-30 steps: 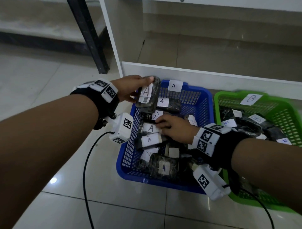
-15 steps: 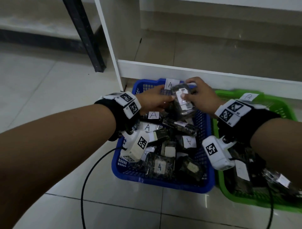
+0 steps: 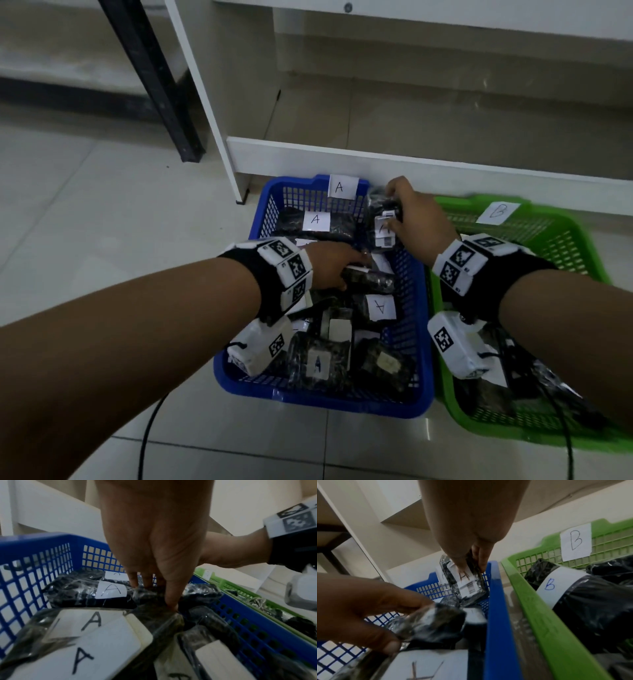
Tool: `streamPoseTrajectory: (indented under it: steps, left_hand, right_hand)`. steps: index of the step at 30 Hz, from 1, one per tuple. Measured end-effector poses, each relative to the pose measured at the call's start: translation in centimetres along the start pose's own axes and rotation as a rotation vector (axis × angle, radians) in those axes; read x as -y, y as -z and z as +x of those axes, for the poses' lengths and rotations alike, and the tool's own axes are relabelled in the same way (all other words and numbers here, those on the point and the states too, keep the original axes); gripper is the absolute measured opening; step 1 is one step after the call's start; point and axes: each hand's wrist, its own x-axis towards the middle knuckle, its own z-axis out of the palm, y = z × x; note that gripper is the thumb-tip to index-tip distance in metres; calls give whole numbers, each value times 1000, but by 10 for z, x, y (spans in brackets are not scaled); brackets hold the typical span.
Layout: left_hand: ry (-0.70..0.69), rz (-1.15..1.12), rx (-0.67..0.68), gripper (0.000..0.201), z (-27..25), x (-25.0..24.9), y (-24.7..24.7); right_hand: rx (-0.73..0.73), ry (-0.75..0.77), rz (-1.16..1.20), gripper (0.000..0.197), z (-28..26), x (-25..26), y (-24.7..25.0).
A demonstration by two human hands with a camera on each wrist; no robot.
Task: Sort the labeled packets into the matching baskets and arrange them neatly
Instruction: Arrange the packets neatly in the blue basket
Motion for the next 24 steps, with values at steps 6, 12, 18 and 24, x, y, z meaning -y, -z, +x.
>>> streamPoseTrajectory:
  steps: [6,12,18,24]
  left_hand:
    - [54,-123,-130,27,-13,14,19]
    - [315,87,-128,57,-29,51,31]
    - [326,154,-145,60,-27,60,11]
    - [329,159,-175,58,-24,62,9]
  right_hand:
    - [-15,-1,-27,35,5,-10,-7]
    - [-35,-41,-7,44,9,-12,-12]
    - [-32,-63,5,40,11,-6,-19]
    - [113,-96,-15,43,20,-1,-22]
